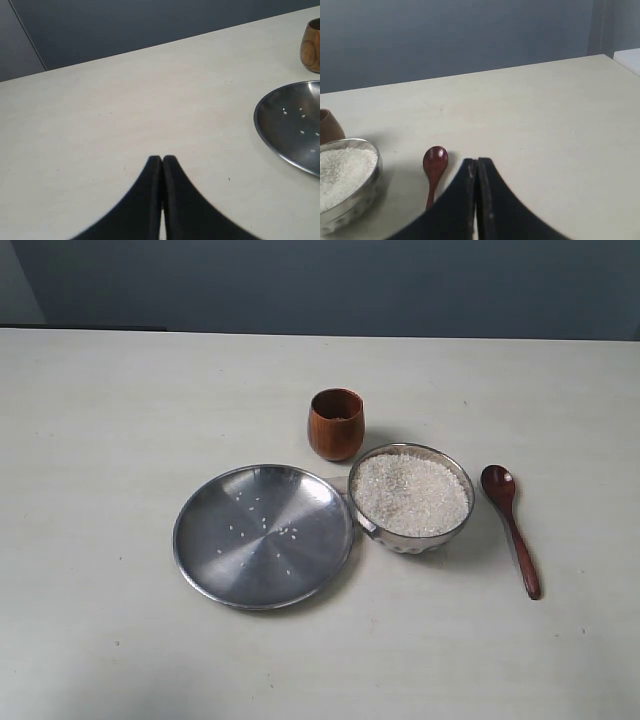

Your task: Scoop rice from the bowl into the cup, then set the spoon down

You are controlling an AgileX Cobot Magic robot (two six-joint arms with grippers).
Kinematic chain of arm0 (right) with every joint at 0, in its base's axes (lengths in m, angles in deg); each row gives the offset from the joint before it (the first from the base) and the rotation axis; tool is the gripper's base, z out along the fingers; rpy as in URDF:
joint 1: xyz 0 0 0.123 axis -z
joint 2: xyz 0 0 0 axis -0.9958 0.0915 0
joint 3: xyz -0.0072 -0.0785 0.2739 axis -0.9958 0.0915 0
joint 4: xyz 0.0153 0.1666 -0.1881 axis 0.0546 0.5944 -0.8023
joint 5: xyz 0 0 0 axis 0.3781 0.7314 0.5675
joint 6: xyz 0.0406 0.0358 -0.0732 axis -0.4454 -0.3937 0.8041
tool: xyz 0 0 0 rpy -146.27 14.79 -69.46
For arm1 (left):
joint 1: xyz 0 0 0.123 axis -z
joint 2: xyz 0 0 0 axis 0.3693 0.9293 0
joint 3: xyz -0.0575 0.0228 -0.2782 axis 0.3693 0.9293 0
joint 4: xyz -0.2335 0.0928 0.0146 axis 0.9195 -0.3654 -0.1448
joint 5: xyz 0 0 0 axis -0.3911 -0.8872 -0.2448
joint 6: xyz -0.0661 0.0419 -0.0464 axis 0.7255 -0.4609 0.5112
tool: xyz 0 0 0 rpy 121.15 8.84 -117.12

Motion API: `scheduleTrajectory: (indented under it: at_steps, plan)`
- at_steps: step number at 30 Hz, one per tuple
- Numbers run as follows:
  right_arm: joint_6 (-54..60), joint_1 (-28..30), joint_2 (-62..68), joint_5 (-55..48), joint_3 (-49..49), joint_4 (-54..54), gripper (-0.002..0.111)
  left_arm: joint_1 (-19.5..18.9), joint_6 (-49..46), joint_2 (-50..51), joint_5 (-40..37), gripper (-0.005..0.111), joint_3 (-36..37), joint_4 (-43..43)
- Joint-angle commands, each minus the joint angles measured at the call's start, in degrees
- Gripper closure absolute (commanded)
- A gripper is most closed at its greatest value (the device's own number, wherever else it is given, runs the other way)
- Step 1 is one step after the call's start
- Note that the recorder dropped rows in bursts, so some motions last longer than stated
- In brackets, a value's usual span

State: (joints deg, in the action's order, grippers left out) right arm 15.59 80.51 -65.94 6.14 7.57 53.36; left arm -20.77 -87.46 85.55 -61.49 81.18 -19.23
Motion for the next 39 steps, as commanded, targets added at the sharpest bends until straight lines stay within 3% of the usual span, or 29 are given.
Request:
scheduleTrajectory:
  at_steps: [1, 6, 39]
  plan:
    - [4.7, 0.3, -0.2, -1.1, 0.2, 4.0, 0.108, 0.4, 0.1, -0.3, 0.2, 0.106, 0.2, -0.3]
    - [20.0, 0.3, -0.2, -0.8, 0.2, 14.2, 0.108, 0.4, 0.1, -0.3, 0.2, 0.106, 0.2, -0.3]
    - [24.3, 0.3, -0.2, -1.6, 0.2, 11.1, 0.108, 0.4, 0.1, -0.3, 0.3, 0.106, 0.2, -0.3]
